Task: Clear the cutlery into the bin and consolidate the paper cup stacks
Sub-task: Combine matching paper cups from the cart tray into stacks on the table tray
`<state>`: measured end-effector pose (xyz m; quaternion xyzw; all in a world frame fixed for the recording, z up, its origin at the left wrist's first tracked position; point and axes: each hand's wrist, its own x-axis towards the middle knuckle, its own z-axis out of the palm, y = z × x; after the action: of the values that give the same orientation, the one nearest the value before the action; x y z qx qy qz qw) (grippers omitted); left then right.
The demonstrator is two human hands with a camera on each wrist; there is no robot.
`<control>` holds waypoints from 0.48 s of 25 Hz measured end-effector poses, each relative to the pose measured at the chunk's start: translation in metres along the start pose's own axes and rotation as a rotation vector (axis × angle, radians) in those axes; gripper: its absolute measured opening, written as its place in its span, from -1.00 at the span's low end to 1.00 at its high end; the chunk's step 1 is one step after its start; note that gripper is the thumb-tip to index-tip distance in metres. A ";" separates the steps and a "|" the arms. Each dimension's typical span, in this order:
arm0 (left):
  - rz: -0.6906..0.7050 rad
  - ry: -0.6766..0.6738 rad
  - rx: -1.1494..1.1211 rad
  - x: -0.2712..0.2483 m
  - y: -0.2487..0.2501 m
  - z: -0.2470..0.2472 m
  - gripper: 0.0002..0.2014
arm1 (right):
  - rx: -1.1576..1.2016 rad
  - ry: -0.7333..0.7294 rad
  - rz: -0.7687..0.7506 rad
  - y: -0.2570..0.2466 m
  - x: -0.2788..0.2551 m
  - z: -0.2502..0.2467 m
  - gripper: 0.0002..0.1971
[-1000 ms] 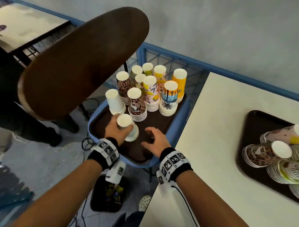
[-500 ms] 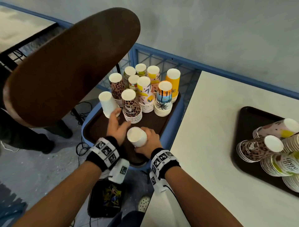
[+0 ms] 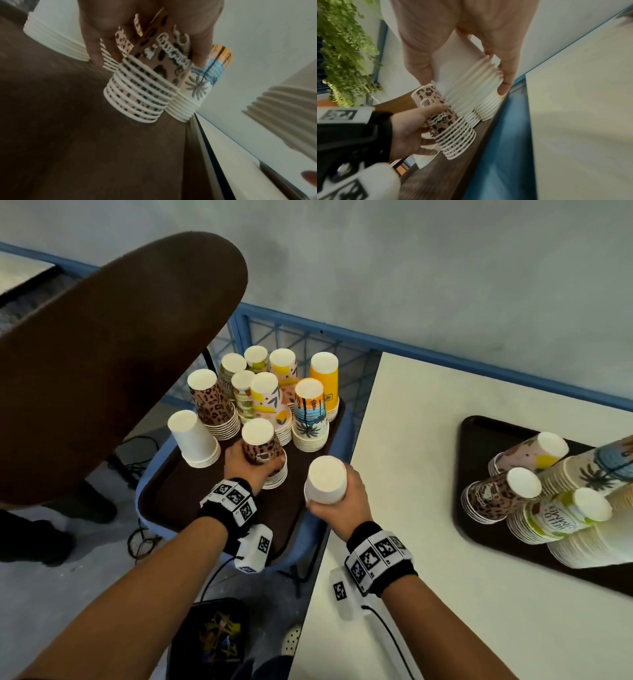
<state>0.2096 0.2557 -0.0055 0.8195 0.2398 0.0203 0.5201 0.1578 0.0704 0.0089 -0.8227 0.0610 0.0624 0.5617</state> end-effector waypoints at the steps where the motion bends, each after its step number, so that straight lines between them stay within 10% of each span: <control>1: -0.009 -0.036 0.014 -0.005 -0.002 0.007 -0.05 | 0.010 0.021 0.018 0.004 -0.003 -0.009 -0.20; 12: 0.076 0.026 -0.011 -0.056 0.027 0.030 -0.19 | 0.078 0.204 0.114 0.039 -0.053 -0.108 -0.14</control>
<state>0.1788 0.1985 0.0157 0.8247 0.2151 0.0521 0.5204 0.1028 -0.0429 0.0214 -0.7974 0.1671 0.0077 0.5797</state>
